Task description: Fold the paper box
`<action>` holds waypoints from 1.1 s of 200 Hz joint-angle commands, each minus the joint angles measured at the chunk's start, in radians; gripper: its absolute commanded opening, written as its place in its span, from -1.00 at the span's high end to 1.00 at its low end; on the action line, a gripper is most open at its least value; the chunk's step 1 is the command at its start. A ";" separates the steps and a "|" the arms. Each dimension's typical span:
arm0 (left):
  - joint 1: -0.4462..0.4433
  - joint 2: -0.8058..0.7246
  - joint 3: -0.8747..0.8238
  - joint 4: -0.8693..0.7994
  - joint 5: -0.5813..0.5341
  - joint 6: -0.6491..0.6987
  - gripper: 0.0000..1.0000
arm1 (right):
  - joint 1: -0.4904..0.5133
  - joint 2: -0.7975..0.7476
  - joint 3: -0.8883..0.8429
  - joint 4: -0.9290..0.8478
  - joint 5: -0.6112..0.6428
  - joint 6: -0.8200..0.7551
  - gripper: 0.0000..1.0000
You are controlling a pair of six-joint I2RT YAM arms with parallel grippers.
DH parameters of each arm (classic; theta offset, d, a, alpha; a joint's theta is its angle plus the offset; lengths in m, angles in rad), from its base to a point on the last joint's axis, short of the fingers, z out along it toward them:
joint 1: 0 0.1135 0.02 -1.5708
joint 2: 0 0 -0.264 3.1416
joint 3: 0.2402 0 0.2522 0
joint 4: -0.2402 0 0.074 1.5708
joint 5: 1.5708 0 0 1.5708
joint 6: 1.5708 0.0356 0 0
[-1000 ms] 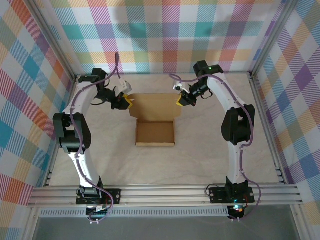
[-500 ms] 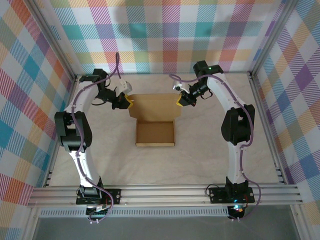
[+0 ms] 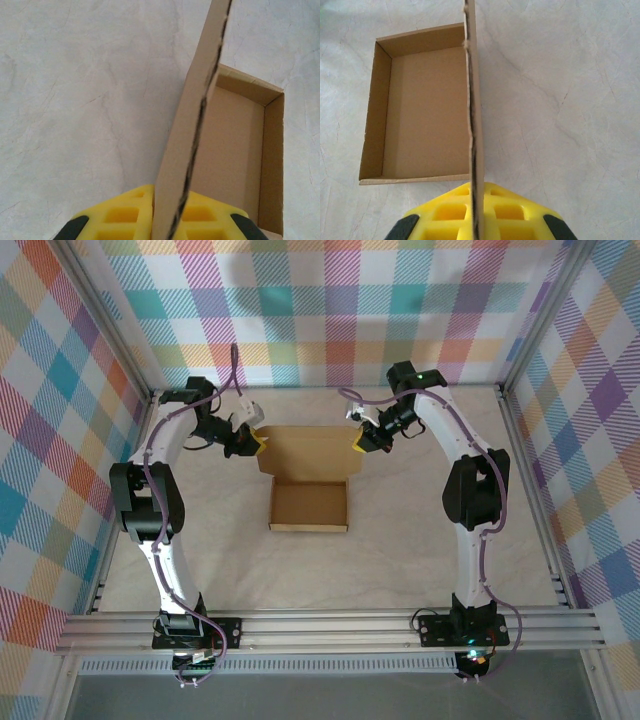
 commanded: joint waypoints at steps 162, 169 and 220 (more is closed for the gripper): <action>-0.220 -0.323 -0.345 0.749 -0.562 -0.923 1.00 | 0.138 -0.275 -0.397 0.791 0.536 0.672 1.00; -0.239 -0.330 -0.354 0.765 -0.621 -0.974 1.00 | 0.150 -0.286 -0.418 0.836 0.578 0.704 1.00; -0.346 -0.351 -0.445 0.929 -0.837 -1.266 1.00 | 0.222 -0.343 -0.494 0.963 0.811 0.975 1.00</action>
